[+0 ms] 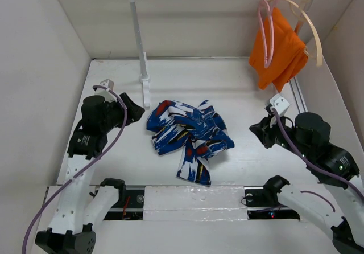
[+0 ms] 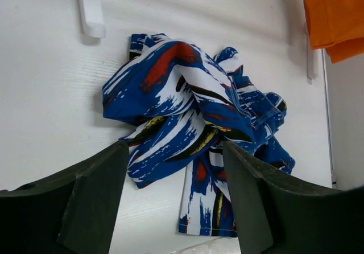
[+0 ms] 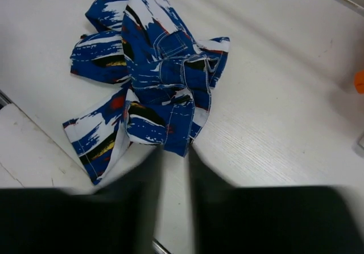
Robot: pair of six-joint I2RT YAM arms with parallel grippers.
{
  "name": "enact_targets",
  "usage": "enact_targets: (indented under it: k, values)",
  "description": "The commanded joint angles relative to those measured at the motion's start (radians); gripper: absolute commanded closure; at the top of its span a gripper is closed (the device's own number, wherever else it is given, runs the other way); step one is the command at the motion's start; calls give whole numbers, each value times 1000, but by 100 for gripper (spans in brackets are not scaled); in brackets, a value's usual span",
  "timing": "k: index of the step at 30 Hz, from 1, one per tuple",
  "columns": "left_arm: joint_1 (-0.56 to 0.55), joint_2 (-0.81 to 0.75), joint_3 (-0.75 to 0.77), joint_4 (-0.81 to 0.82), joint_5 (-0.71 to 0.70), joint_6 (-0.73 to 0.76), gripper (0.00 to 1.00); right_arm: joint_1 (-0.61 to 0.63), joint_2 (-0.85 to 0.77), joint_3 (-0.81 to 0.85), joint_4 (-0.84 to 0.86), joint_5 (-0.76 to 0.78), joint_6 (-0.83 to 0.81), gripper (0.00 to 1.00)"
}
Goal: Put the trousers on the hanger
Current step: Flatten out the trousers at the center of the board.
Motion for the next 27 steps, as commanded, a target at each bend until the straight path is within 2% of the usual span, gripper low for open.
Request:
enact_targets:
  k: [1, 2, 4, 5, 6, 8, 9, 10, 12, 14, 15, 16, 17, 18, 19, 20, 21, 23, 24, 25, 26, 27]
  values:
    - [-6, 1, 5, 86, 102, -10, 38, 6, 7, -40, 61, -10, 19, 96]
    - [-6, -3, -17, 103, 149, -15, 51, 6, 11, -52, 75, -15, 19, 100]
    - [-18, -17, -123, 183, 263, -26, 59, 6, 30, -94, 95, -45, 17, 100]
    - [-18, -16, -160, 209, 303, -38, 68, 6, 39, -94, 119, -51, 19, 100]
    - [-18, -14, -188, 235, 328, -52, 70, 6, 48, -136, 133, -59, 20, 99]
    - [-18, -7, -188, 244, 290, -38, 67, 6, 69, -161, 164, -64, 29, 80]
    - [-18, 7, -168, 250, 232, -9, 63, 6, 77, -170, 176, -71, 25, 55]
    - [-18, 73, -116, 257, 208, 5, 61, 6, 83, -196, 190, -96, 20, 44]
    - [-18, 182, -40, 260, 167, 39, 56, 6, 99, -218, 222, -102, 20, 26]
    - [-18, 320, 83, 264, 136, 62, 54, 6, 109, -227, 229, -84, 22, 23]
    - [-48, 346, 121, 276, 110, 63, 54, 6, 119, -226, 224, -73, 22, 23]
    - [-199, 422, 234, 252, -93, 100, 53, 6, 125, -224, 222, -47, 22, 23]
    - [-299, 478, 305, 216, -232, 123, 51, 15, 125, -229, 227, -39, 23, 23]
    - [-394, 544, 388, 130, -478, 141, 51, 15, 129, -233, 232, -30, 23, 23]
    - [-524, 660, 541, 78, -556, 131, 51, 15, 131, -233, 233, -26, 23, 25]
    - [-562, 693, 589, 50, -597, 108, 50, 15, 137, -230, 213, -29, 23, 28]
    - [-590, 701, 606, 56, -602, 87, 49, 15, 139, -221, 200, -29, 28, 44]
    - [-602, 621, 498, 101, -564, -28, 44, 15, 132, -224, 155, -1, 26, 87]
    - [-602, 574, 422, 170, -497, -64, 44, 15, 126, -242, 146, 7, 22, 100]
    - [-602, 467, 263, 204, -459, -94, 44, 15, 108, -258, 146, -18, 23, 100]
    - [-649, 422, 192, 223, -432, -124, 44, 15, 94, -276, 165, -45, 23, 100]
    - [-686, 387, 130, 212, -413, -195, 44, 15, 87, -296, 169, -70, 35, 76]
